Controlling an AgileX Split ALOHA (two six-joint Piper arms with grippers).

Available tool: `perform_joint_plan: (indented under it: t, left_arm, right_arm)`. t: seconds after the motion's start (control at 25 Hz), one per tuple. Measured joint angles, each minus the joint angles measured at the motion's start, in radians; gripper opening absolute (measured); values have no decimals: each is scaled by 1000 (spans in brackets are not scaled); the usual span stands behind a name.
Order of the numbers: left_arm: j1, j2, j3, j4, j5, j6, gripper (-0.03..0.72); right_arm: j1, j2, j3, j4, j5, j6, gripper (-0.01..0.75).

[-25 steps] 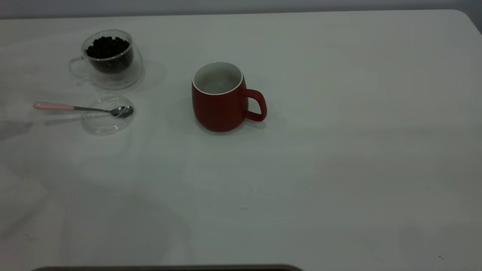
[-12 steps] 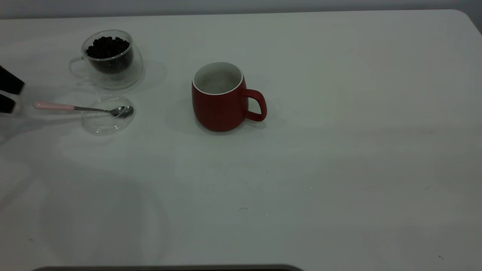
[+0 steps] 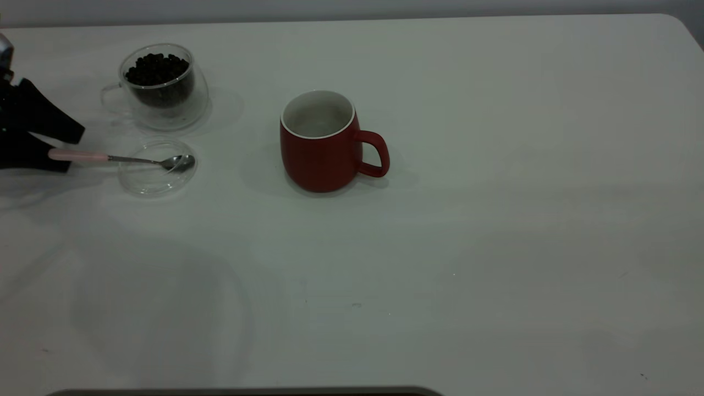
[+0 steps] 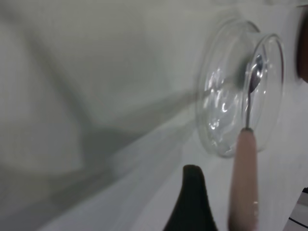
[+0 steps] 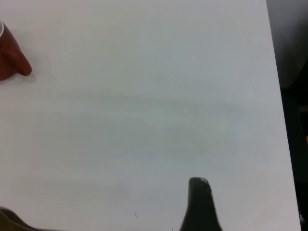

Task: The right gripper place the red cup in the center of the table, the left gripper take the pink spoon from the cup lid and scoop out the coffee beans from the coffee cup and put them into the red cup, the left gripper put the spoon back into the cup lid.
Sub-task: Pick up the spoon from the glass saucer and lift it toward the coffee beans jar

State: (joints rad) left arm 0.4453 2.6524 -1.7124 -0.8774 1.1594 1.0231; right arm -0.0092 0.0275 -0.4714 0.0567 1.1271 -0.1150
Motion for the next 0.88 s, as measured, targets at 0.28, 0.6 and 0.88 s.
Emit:
perform_joint_plan:
  t: [0.28,0.6,0.88]
  left_arm:
    - [-7,10,0,-19,0,-6,668]
    - [-26,10,0,-27,0,-57,473]
    - [-26,10,0,-27,0,-60,255]
  right_arm:
    - [0,0,0,0,0,0,591]
    - [0,0,0,0,0,0,591]
    - [0,0,0,0,0,0,591]
